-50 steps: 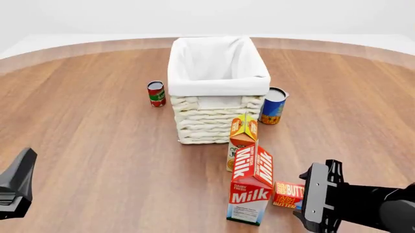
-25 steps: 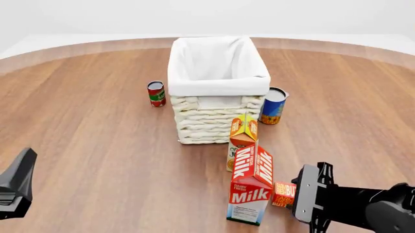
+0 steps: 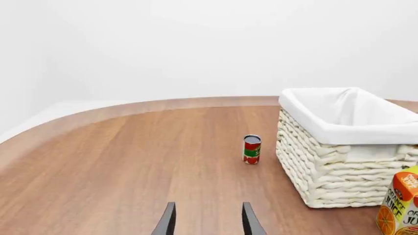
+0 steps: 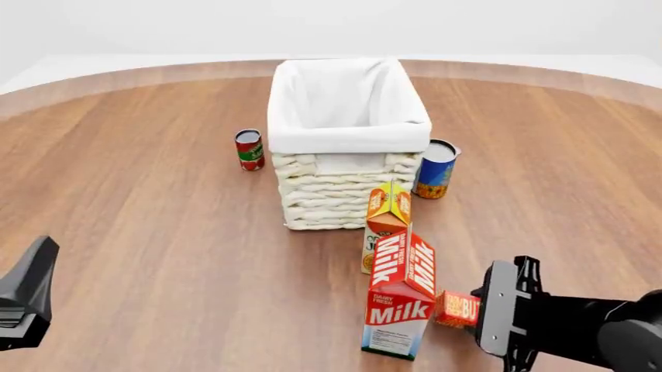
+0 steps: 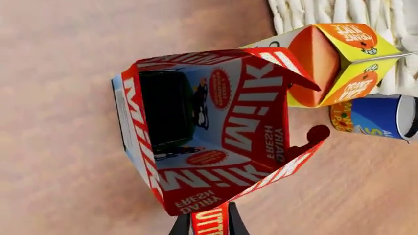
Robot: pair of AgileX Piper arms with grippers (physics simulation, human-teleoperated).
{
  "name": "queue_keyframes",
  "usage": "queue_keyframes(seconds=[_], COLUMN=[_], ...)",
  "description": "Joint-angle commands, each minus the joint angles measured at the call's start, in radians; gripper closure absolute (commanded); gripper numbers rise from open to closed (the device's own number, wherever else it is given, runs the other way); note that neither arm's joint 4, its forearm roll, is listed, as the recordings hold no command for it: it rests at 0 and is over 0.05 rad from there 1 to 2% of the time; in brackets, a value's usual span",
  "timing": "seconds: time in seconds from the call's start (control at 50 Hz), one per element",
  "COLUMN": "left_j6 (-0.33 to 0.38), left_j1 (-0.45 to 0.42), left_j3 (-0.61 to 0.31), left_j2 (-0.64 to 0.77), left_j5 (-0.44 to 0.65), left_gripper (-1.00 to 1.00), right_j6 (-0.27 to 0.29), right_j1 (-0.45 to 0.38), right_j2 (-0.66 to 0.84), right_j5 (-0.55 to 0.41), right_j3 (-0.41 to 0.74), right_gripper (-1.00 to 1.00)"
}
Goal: Pick up the butter and put it in the basket.
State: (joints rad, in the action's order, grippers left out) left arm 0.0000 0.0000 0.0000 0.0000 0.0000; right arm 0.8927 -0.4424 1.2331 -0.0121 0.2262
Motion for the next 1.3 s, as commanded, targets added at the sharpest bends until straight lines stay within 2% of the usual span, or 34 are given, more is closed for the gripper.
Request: queue_keyframes(seconds=[0.02, 0.42, 0.48, 0.66, 0.68, 0.7, 0.76, 0.82, 0.88, 1.06, 1.16, 1.22, 1.24, 1.26, 1.3], left_j6=[0.0, 0.0, 0.0, 0.0, 0.0, 0.0, 0.0, 0.0, 0.0, 0.0, 0.0, 0.0, 0.0, 0.0, 0.0], left_j1=[0.0, 0.0, 0.0, 0.0, 0.0, 0.0, 0.0, 0.0, 0.0, 0.0, 0.0, 0.0, 0.0, 0.0, 0.0], left_j3=[0.0, 0.0, 0.0, 0.0, 0.0, 0.0, 0.0, 0.0, 0.0, 0.0, 0.0, 0.0, 0.0, 0.0, 0.0], left_j2=[0.0, 0.0, 0.0, 0.0, 0.0, 0.0, 0.0, 0.0, 0.0, 0.0, 0.0, 0.0, 0.0, 0.0, 0.0], left_j5=[0.0, 0.0, 0.0, 0.0, 0.0, 0.0, 0.0, 0.0, 0.0, 0.0, 0.0, 0.0, 0.0, 0.0, 0.0], left_gripper=[-1.0, -1.0, -1.0, -1.0, -1.0, -1.0, -1.0, -1.0, -1.0, -1.0, -1.0, -1.0, -1.0, -1.0, -1.0], right_j6=[0.011, 0.055, 0.05, 0.035, 0.01, 0.013, -0.023, -0.104, -0.149, -0.188, -0.251, -0.311, -0.311, -0.343, -0.357], right_j1=[0.037, 0.12, 0.13, 0.152, 0.14, 0.141, 0.126, 0.092, 0.079, 0.084, 0.064, 0.037, 0.037, 0.021, 0.018], right_j2=[-0.149, -0.465, -0.534, -0.663, -0.674, -0.686, -0.719, -0.753, -0.774, -0.869, -0.908, -0.927, -0.927, -0.933, -0.937], right_j5=[-0.146, -0.454, -0.522, -0.644, -0.661, -0.672, -0.696, -0.716, -0.717, -0.74, -0.728, -0.715, -0.715, -0.704, -0.693], right_j3=[0.013, 0.066, 0.089, 0.132, 0.151, 0.153, 0.203, 0.275, 0.312, 0.384, 0.438, 0.484, 0.484, 0.5, 0.505], right_gripper=[1.0, 1.0, 1.0, 1.0, 1.0, 1.0, 1.0, 1.0, 1.0, 1.0, 1.0, 1.0, 1.0, 1.0, 1.0])
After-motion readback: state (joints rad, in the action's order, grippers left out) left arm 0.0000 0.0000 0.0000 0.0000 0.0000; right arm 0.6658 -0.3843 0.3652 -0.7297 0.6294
